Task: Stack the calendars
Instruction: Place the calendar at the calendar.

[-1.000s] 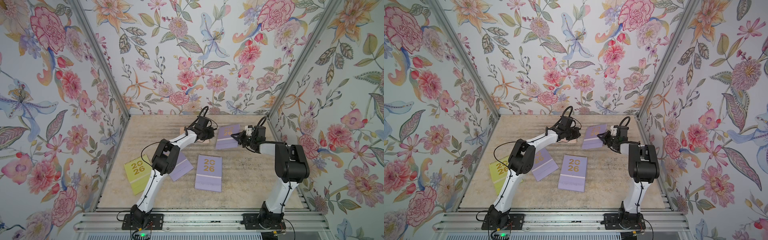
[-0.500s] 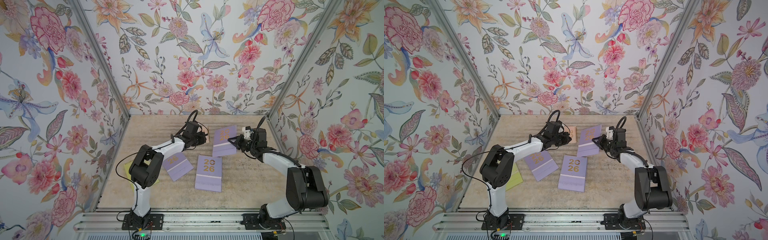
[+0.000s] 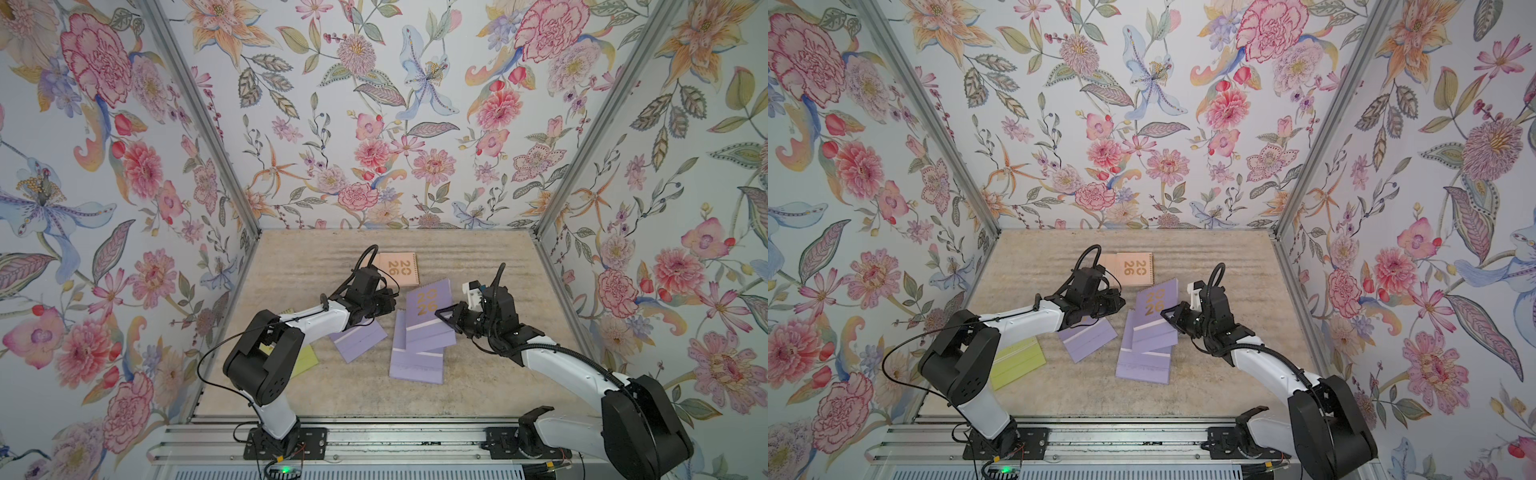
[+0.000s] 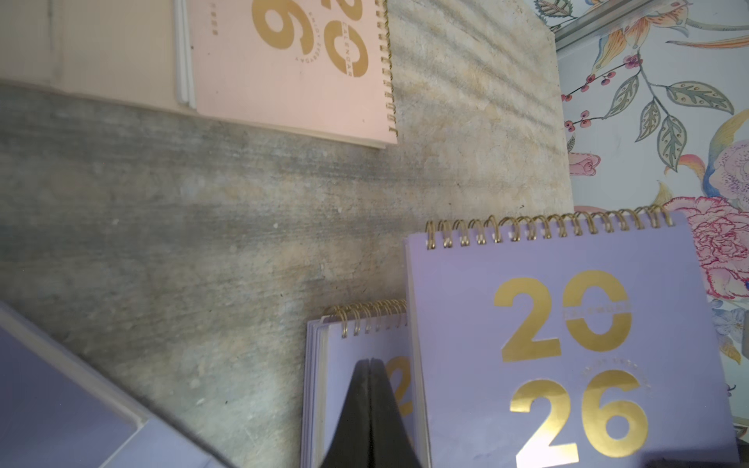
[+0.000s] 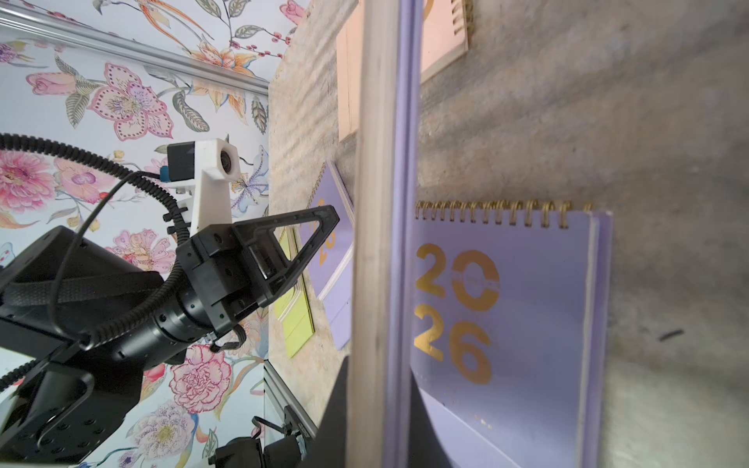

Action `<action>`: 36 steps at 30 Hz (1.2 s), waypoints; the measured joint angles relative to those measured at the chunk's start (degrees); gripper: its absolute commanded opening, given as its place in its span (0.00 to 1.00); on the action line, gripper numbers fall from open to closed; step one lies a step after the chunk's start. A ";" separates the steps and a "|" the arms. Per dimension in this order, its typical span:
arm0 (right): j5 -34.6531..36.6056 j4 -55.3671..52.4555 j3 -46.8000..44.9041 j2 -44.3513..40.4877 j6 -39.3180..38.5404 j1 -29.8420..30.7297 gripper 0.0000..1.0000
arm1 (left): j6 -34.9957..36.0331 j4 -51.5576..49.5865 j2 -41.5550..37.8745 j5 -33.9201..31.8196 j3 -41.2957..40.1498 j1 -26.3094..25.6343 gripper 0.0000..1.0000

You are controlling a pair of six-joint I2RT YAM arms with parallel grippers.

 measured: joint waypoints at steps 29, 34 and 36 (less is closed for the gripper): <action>18.49 24.22 -17.00 -1.62 13.46 17.14 0.10 | -1.46 4.28 -1.33 0.48 -8.37 -0.57 0.00; 18.67 27.41 -18.91 -1.40 14.32 17.14 0.10 | -1.77 4.46 -1.29 0.70 -8.37 -1.44 0.00; 18.67 28.48 -19.52 -1.14 14.56 17.20 0.10 | -1.95 4.66 -1.25 0.96 -8.37 -1.73 0.00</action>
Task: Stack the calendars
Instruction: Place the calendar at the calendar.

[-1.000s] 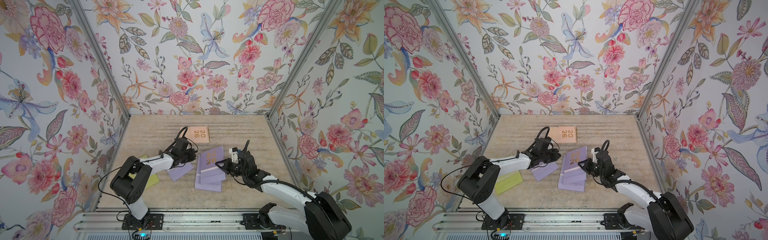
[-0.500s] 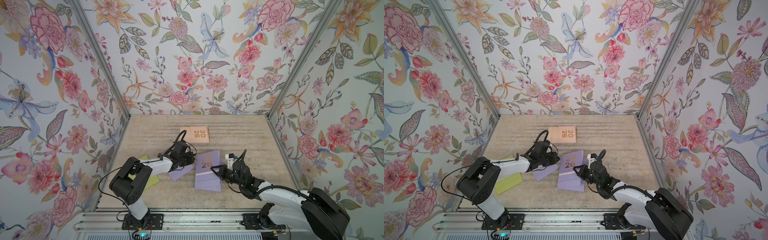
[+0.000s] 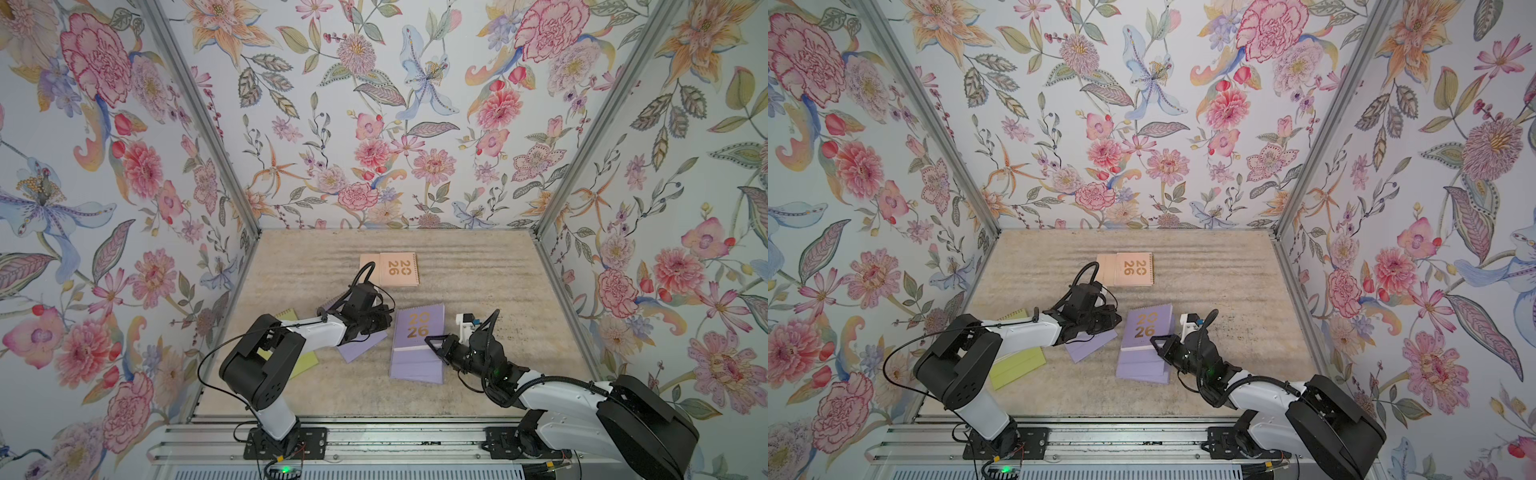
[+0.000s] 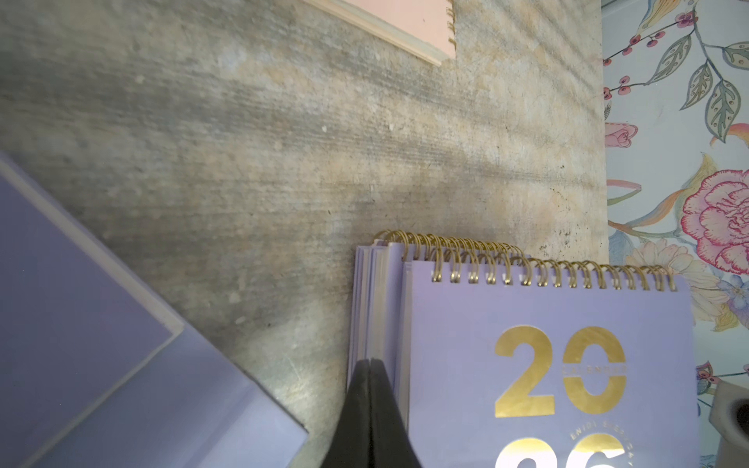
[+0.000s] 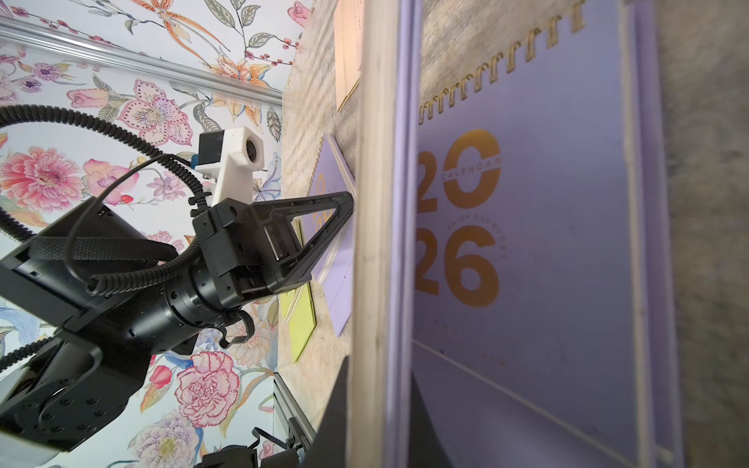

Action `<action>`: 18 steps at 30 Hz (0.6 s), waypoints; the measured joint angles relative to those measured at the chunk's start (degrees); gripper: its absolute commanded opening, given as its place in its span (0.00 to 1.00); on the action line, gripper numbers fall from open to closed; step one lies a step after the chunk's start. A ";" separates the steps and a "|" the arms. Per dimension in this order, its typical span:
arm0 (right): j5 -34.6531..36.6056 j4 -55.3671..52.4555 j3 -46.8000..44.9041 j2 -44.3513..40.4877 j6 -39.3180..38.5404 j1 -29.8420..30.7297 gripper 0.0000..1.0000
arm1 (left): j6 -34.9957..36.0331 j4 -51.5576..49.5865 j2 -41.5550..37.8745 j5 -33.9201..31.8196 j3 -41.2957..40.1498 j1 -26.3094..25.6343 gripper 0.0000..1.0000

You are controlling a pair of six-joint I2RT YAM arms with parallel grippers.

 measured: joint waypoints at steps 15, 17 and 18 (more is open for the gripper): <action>0.37 1.75 -0.44 2.58 1.25 0.42 0.30 | -0.02 0.81 1.90 0.74 0.00 -0.74 0.00; 0.63 0.92 -0.44 2.34 1.27 0.42 0.33 | -0.02 0.81 2.01 0.72 0.00 -0.92 0.00; 0.92 0.28 -0.44 2.08 1.25 0.42 0.35 | -0.02 0.81 2.08 0.74 0.00 -0.98 0.00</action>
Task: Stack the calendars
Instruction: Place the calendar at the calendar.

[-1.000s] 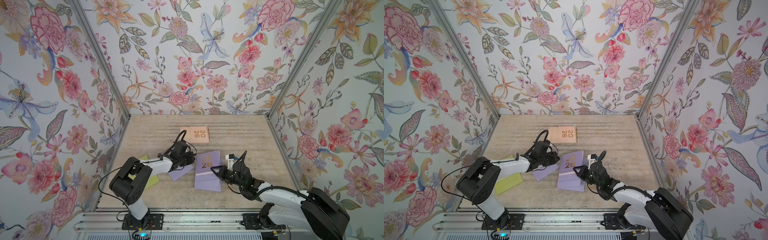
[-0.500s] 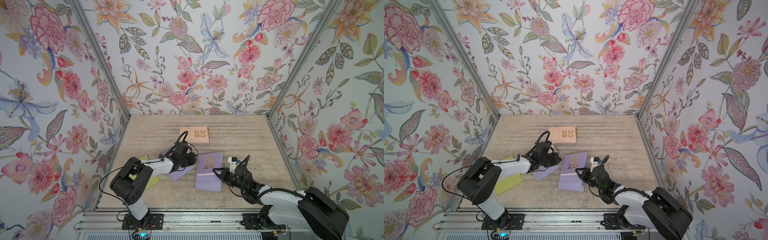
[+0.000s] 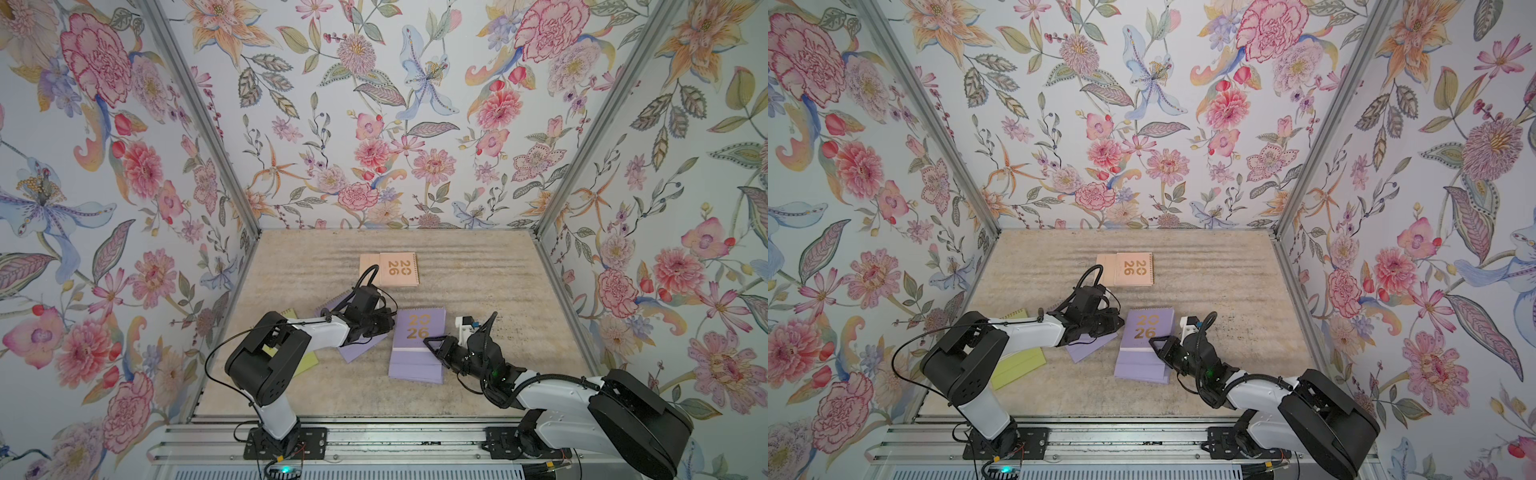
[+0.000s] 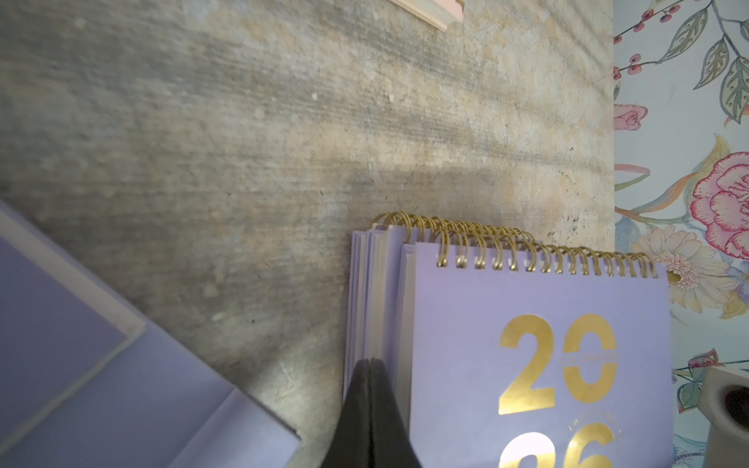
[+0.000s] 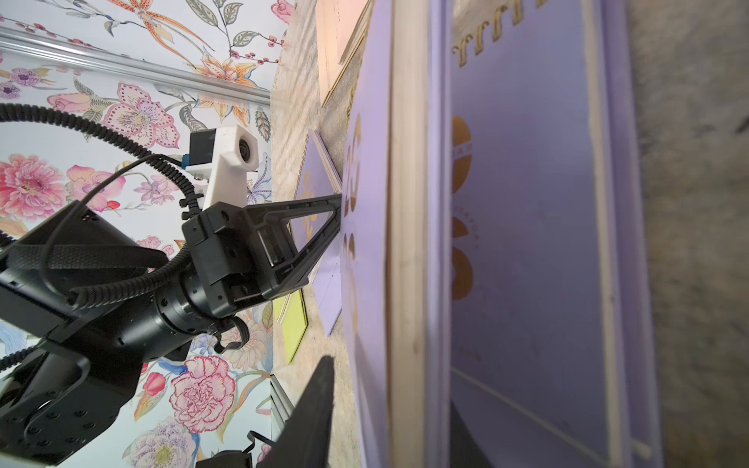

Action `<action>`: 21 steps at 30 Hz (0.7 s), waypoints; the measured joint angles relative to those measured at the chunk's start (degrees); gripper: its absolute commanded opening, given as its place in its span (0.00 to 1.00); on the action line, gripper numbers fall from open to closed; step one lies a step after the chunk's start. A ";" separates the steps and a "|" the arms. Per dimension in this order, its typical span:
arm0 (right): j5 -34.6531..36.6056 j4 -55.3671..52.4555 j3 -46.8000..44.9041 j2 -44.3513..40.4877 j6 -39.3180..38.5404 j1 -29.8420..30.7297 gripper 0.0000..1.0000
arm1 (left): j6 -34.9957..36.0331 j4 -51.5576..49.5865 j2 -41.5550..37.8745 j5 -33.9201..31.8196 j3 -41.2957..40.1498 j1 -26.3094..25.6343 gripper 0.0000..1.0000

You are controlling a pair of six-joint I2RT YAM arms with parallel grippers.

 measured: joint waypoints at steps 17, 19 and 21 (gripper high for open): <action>3.10 -10.45 -1.18 -5.75 0.57 -1.64 0.43 | -0.28 -0.07 0.04 -0.22 0.00 -0.76 0.00; 3.15 -11.63 -1.46 -6.80 0.63 -2.75 0.43 | -0.46 -0.09 0.04 -0.22 0.00 -0.76 0.00; 3.13 -12.81 -1.62 -7.96 0.61 -3.89 0.44 | -0.59 -0.11 0.04 -0.24 0.00 -0.76 0.00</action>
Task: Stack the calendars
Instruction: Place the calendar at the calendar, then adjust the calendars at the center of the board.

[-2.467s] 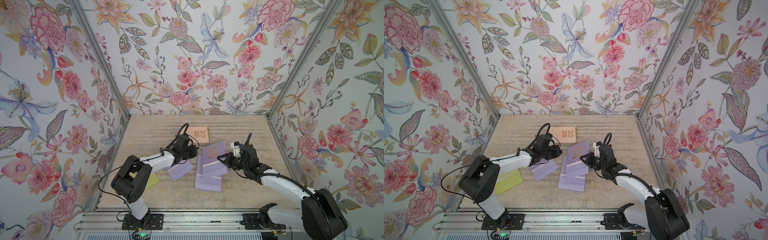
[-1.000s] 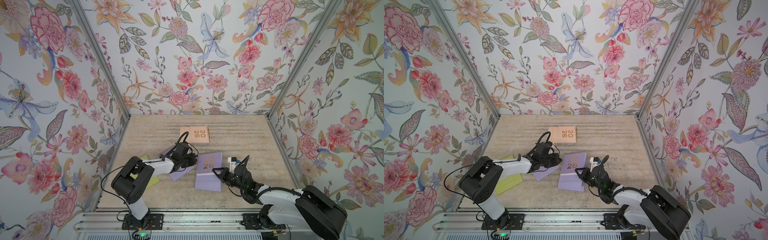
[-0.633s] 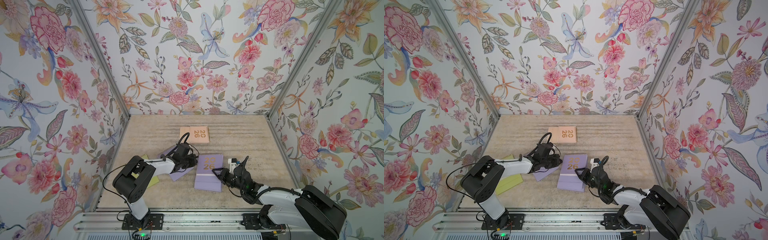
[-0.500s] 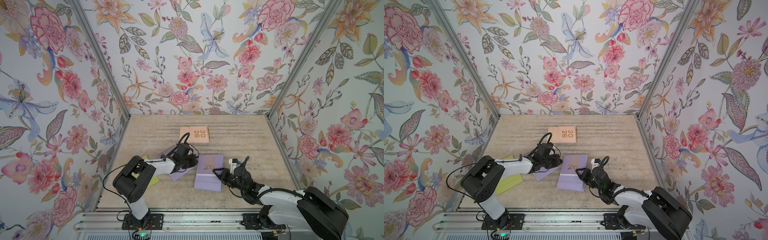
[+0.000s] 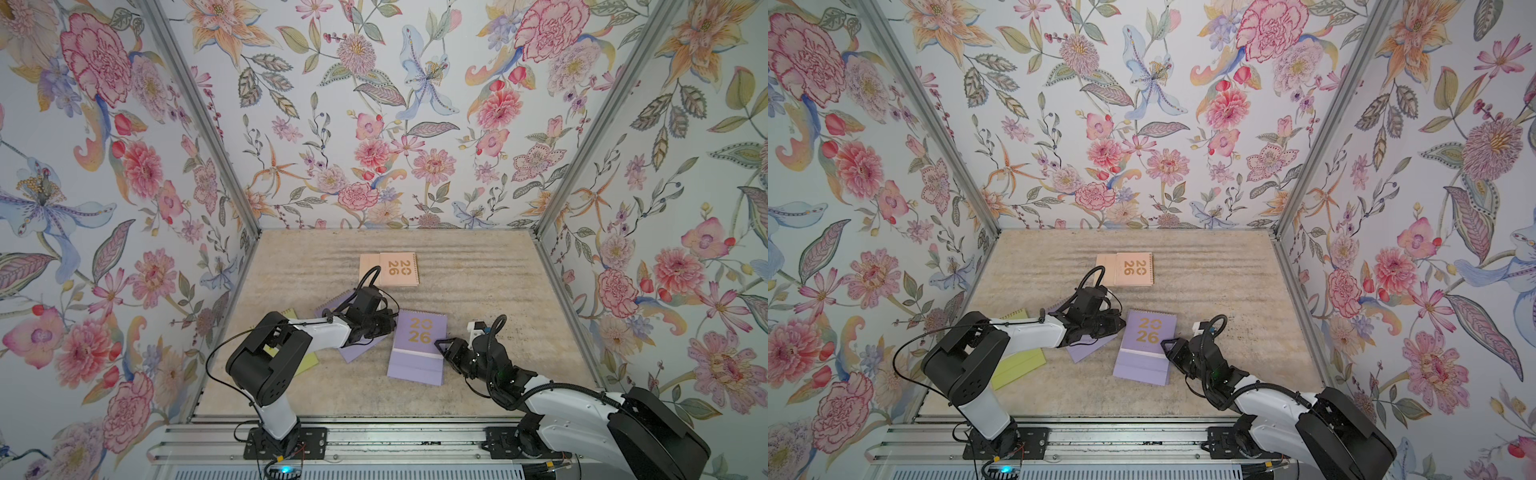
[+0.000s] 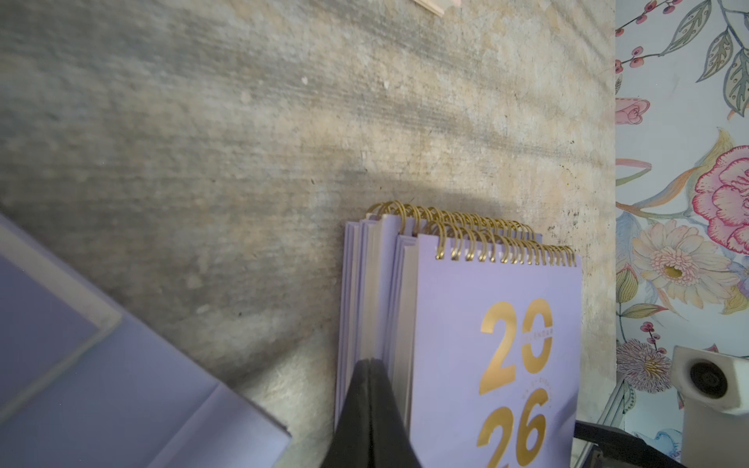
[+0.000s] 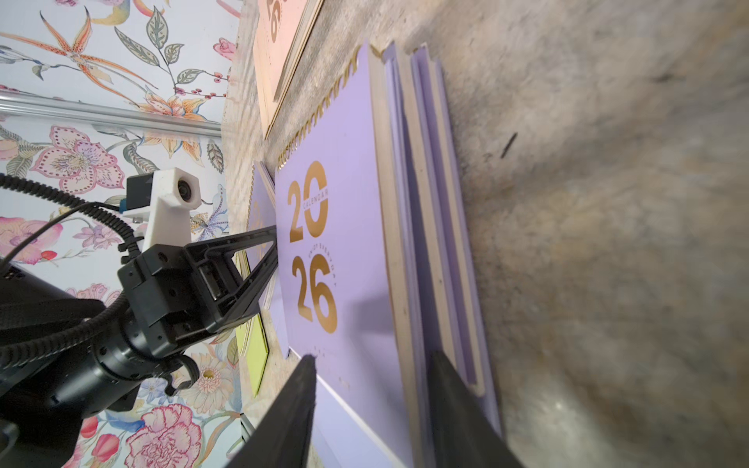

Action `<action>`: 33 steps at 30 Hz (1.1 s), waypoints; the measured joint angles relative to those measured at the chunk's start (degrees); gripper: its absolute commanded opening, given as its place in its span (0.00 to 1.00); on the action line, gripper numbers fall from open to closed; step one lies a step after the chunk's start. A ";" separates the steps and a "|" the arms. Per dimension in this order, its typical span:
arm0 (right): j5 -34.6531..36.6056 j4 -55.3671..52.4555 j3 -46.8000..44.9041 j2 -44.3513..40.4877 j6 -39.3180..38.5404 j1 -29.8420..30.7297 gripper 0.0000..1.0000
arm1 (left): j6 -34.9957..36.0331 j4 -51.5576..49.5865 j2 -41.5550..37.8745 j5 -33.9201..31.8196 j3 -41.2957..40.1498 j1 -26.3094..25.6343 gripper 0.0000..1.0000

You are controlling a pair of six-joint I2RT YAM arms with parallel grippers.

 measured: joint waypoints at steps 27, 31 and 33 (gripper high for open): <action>-5.20 -45.57 17.31 1.62 -17.16 -13.51 0.39 | 0.35 -10.75 -7.74 -4.50 -6.03 -4.76 0.00; -6.54 -46.42 20.61 6.56 -20.24 -14.25 0.37 | -0.83 -11.56 -9.60 -4.50 -8.26 -6.19 0.00; -7.34 -46.40 22.43 9.07 -21.64 -14.99 0.36 | -1.44 -11.56 -10.23 -4.48 -9.09 -7.06 0.00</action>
